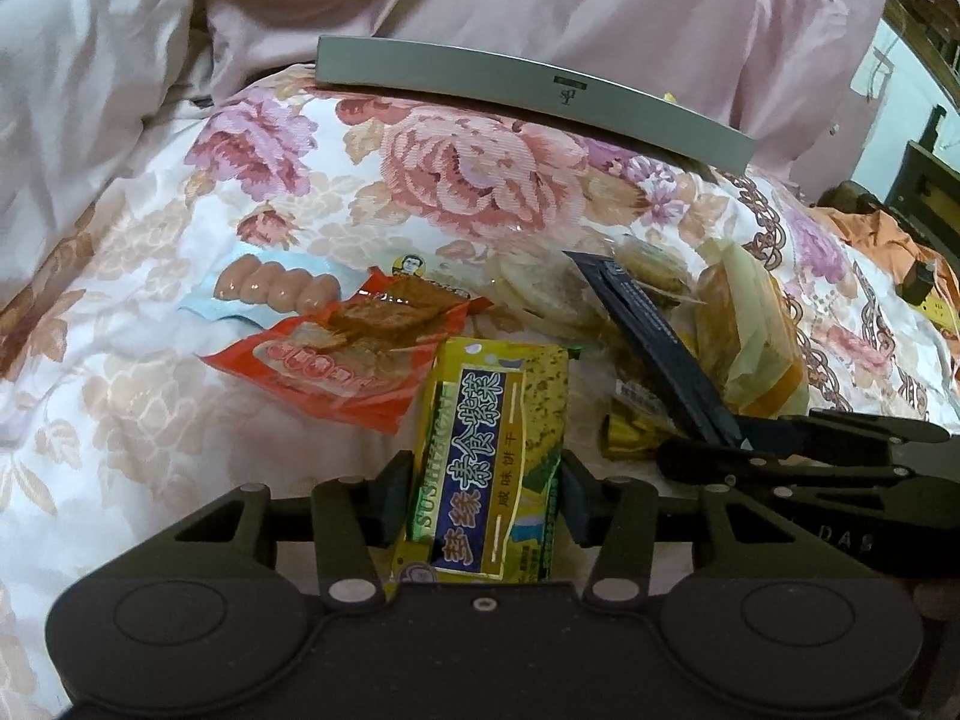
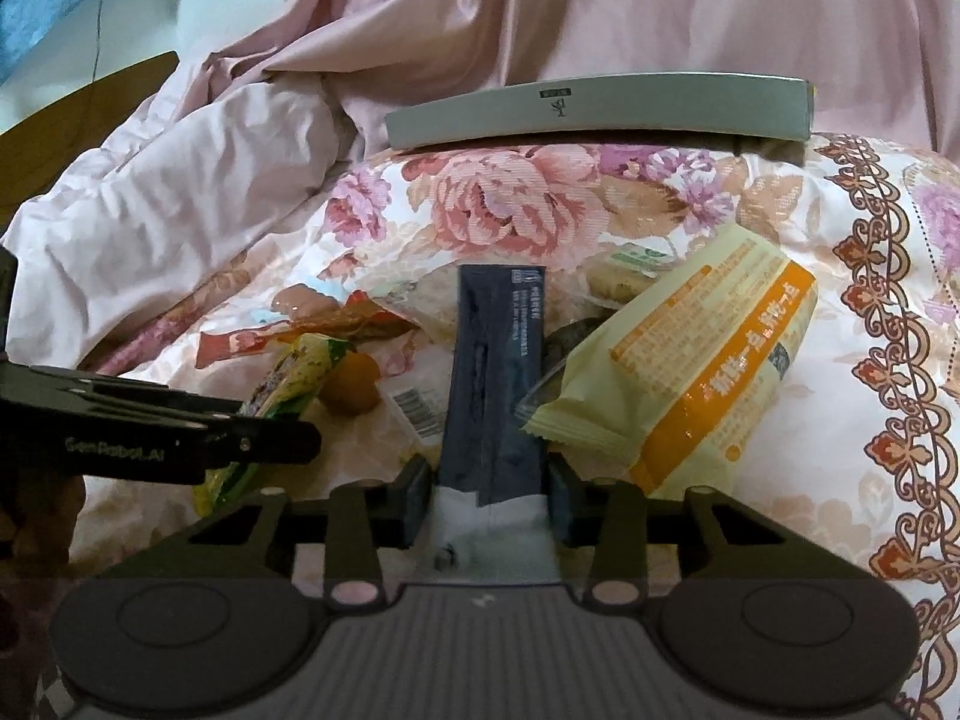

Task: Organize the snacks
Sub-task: 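Grasp the yellow-green biscuit pack with the left gripper while the right grasps the blue stick pack, then carry both held packs over the grey tray, then open both grippers to drop the packs into the tray, then move both grippers back over the remaining snacks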

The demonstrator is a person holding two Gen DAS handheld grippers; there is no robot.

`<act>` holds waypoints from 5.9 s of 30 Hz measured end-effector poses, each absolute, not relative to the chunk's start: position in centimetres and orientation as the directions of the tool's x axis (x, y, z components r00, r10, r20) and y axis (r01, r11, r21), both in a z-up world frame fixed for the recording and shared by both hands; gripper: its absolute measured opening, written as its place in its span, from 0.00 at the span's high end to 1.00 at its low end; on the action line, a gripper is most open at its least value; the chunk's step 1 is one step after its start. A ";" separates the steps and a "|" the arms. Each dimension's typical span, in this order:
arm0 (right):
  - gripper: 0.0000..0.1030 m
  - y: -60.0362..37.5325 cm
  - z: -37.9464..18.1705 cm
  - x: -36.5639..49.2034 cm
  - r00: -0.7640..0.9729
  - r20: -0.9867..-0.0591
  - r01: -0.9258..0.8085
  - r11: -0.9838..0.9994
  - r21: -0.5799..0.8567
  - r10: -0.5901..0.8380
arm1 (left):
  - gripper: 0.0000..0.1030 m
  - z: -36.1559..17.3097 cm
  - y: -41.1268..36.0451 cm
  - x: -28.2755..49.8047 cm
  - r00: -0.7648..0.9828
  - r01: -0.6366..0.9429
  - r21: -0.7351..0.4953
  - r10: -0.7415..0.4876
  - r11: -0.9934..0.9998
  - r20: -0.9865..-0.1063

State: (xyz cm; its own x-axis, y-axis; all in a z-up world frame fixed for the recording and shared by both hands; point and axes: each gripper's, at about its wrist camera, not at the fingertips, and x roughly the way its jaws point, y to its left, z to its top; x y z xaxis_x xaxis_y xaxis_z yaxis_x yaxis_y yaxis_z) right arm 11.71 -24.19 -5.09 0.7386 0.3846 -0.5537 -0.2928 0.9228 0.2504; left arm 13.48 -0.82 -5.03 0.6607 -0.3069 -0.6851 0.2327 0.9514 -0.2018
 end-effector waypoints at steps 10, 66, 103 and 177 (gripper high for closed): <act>0.62 -23.0 -4.4 10.7 0.761 -0.525 -0.343 0.923 0.175 0.382 | 0.51 -4.9 -0.7 13.2 0.674 0.196 -0.211 -0.288 0.958 -0.681; 0.68 -25.4 3.0 14.1 0.976 -0.148 -0.190 0.955 -0.228 0.159 | 0.51 6.6 -5.6 21.6 0.870 0.113 -0.225 -0.206 0.968 -0.448; 0.68 -31.7 0.6 32.4 0.938 -0.308 -0.152 0.987 0.045 0.158 | 0.51 1.6 -13.3 37.8 0.856 0.052 -0.080 -0.085 0.995 -0.509; 0.00 -24.8 3.2 3.9 0.957 -0.285 -0.023 0.995 0.095 0.049 | 0.01 2.2 0.3 6.6 0.896 0.012 -0.069 -0.042 0.998 -0.443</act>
